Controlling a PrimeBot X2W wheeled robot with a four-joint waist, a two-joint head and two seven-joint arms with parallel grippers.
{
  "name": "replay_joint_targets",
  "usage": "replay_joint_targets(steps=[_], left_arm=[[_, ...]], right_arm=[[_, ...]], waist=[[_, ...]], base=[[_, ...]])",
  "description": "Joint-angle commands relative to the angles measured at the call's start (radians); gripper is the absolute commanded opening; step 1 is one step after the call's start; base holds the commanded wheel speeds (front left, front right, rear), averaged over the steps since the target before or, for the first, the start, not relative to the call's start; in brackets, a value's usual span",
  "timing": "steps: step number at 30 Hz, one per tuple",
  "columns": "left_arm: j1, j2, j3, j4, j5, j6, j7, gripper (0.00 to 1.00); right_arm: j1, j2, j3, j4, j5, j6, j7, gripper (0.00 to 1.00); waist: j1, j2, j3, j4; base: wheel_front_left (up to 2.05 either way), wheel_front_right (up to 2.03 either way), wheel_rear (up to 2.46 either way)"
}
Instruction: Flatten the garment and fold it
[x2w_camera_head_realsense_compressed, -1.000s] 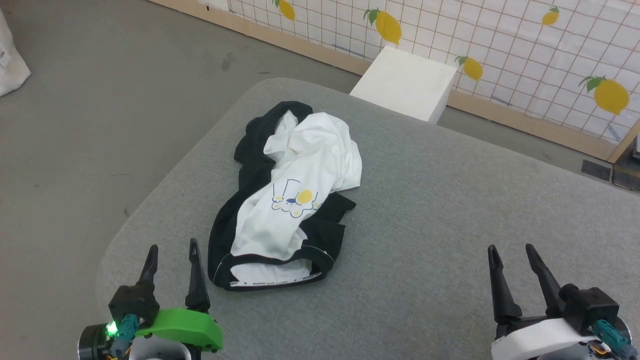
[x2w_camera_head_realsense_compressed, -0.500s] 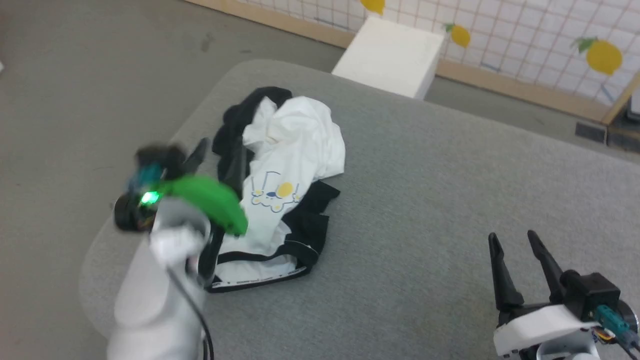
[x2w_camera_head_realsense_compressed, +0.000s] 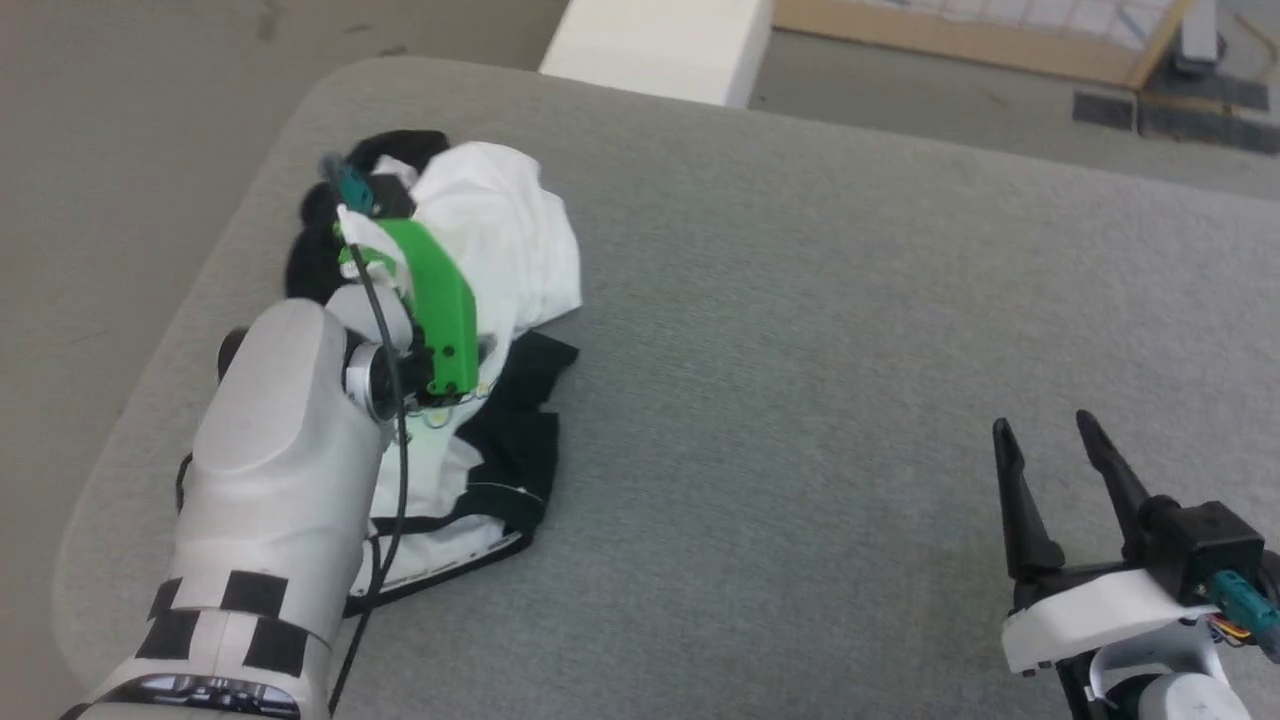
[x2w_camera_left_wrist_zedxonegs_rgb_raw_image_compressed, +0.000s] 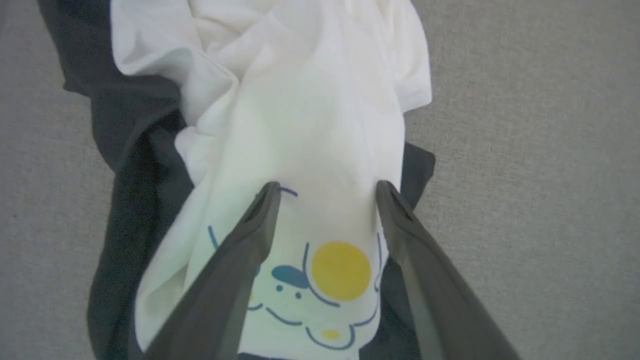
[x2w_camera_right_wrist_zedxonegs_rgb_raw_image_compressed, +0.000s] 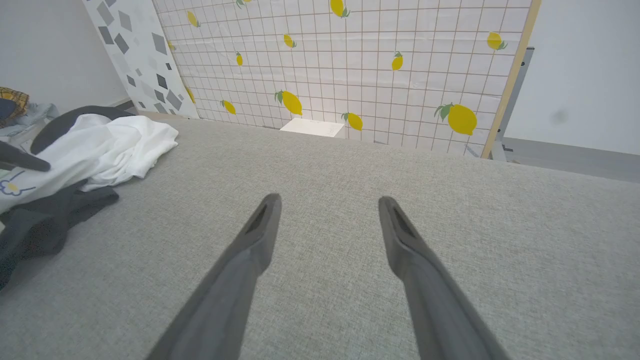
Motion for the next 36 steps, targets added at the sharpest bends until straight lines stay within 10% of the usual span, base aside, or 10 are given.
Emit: replay_joint_targets(steps=[1,10,12,21,36], left_arm=[[-0.004,0.012,-0.005,0.017,0.014,0.011,0.005,1.0],[0.068,-0.002,-0.004,0.134,-0.001,0.04,-0.04,1.0],[0.077,-0.007,0.008,0.148,-0.012,0.047,-0.079,0.0],[0.049,0.006,0.082,0.135,-0.043,0.084,-0.41,0.0],[-0.28,0.149,-0.06,-0.1,0.081,-0.046,-0.813,0.0]], right_arm=[[-0.019,0.0,-0.002,-0.012,-0.008,-0.001,0.003,1.0],[-0.018,0.0,-0.018,-0.051,-0.022,-0.001,0.027,1.0],[-0.019,0.0,-0.015,-0.053,-0.021,-0.001,0.031,1.0],[-0.009,0.0,-0.01,-0.029,0.002,-0.001,0.018,1.0],[0.001,0.0,0.003,0.103,0.102,-0.001,-0.078,1.0]], waist=[[-0.0001,0.0,0.053,-0.054],[-0.0001,0.0,0.08,-0.055],[-0.0001,0.0,0.079,-0.05],[-0.0001,0.0,0.03,-0.016],[-0.0001,0.0,-0.13,-0.036]], base=[[0.0,0.0,0.0],[0.0,0.0,0.0],[0.0,0.0,0.0],[0.0,0.0,0.0],[0.0,0.0,0.0]])
